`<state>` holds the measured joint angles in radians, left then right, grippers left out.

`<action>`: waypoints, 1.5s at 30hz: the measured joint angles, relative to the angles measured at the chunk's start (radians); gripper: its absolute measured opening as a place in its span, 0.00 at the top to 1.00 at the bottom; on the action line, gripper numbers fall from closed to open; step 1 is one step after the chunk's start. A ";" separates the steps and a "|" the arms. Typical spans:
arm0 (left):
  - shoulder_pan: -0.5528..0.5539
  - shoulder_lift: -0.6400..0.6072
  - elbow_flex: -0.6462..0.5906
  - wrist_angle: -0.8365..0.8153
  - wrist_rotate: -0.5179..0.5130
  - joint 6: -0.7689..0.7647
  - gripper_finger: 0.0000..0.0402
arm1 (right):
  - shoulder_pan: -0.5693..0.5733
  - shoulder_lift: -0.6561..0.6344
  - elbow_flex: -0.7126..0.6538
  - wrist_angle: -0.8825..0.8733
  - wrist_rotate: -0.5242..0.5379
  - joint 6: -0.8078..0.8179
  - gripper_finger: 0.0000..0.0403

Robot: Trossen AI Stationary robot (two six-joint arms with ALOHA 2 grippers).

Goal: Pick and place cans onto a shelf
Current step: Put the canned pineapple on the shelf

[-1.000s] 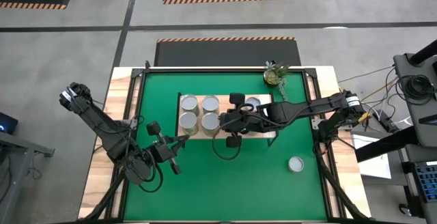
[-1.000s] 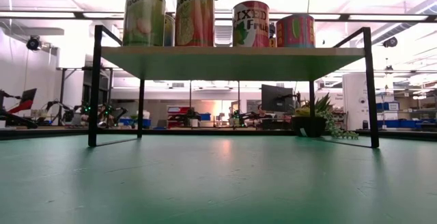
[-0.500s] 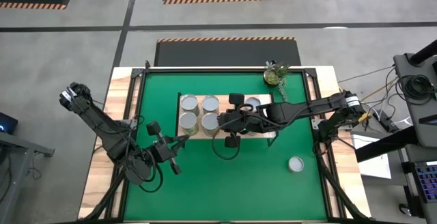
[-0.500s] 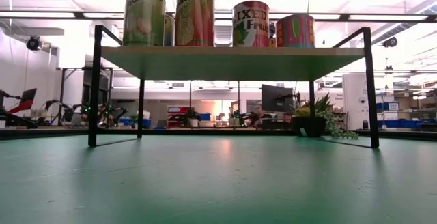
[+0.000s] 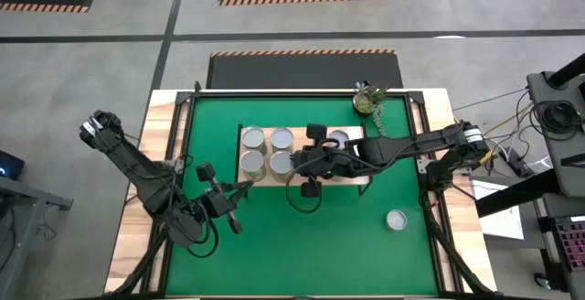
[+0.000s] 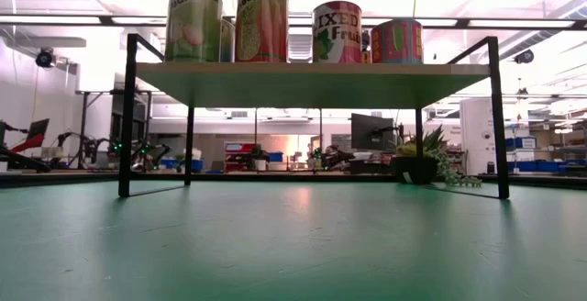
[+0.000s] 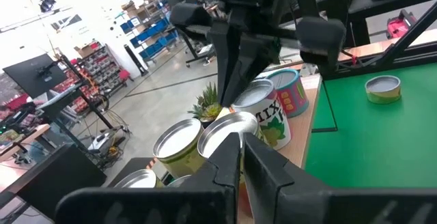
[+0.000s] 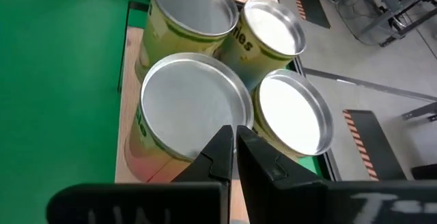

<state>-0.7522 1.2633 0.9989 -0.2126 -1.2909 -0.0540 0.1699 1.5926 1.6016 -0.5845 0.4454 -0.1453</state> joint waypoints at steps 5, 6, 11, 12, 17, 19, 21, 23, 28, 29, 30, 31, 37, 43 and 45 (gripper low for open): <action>0.000 0.000 0.000 -0.021 0.000 -0.008 1.00 | 0.000 -0.009 0.000 -0.041 0.000 0.018 0.98; 0.000 0.000 0.000 -0.021 0.000 -0.009 1.00 | 0.000 -0.009 0.000 -0.052 0.000 0.025 0.98; 0.000 0.000 0.000 -0.021 0.000 -0.011 1.00 | 0.000 -0.008 0.000 -0.089 0.000 0.057 0.98; 0.000 0.000 0.000 -0.021 0.000 -0.011 1.00 | 0.000 -0.007 0.000 -0.093 -0.001 0.062 0.98; 0.000 0.000 0.000 -0.021 0.000 -0.011 1.00 | 0.000 -0.006 -0.002 -0.091 -0.004 0.073 0.98; 0.000 0.000 0.000 -0.021 0.000 -0.011 1.00 | 0.000 -0.006 -0.002 -0.091 -0.007 0.079 0.98; 0.000 0.000 0.000 -0.021 0.000 -0.011 1.00 | 0.000 -0.003 -0.003 -0.090 -0.008 0.083 0.98; 0.000 0.000 0.000 -0.021 0.000 -0.011 1.00 | 0.000 0.002 -0.003 -0.087 -0.008 0.085 0.98; 0.000 0.000 0.000 -0.020 0.000 -0.011 1.00 | 0.000 0.028 -0.003 -0.082 -0.008 0.086 0.98; 0.000 0.000 0.000 -0.020 0.000 -0.011 1.00 | 0.000 0.031 -0.003 -0.083 -0.008 0.085 0.98; 0.000 0.000 0.000 -0.020 0.000 -0.011 1.00 | 0.000 0.035 -0.003 -0.083 -0.008 0.084 0.98; 0.000 0.000 0.000 -0.020 0.000 -0.011 1.00 | 0.000 0.038 -0.003 -0.081 -0.008 0.084 0.98; 0.000 0.000 0.000 -0.020 0.000 -0.011 1.00 | 0.000 0.040 -0.003 -0.078 -0.008 0.083 0.98; 0.000 0.000 0.000 -0.020 0.000 -0.011 1.00 | 0.000 0.040 -0.003 -0.073 -0.008 0.083 0.98; 0.000 0.000 0.000 -0.020 0.000 -0.011 1.00 | 0.000 0.040 -0.003 -0.067 -0.008 0.082 0.98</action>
<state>-0.7521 1.2636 0.9989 -0.2325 -1.2911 -0.0651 0.1703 1.6321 1.5982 -0.6514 0.4376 -0.0631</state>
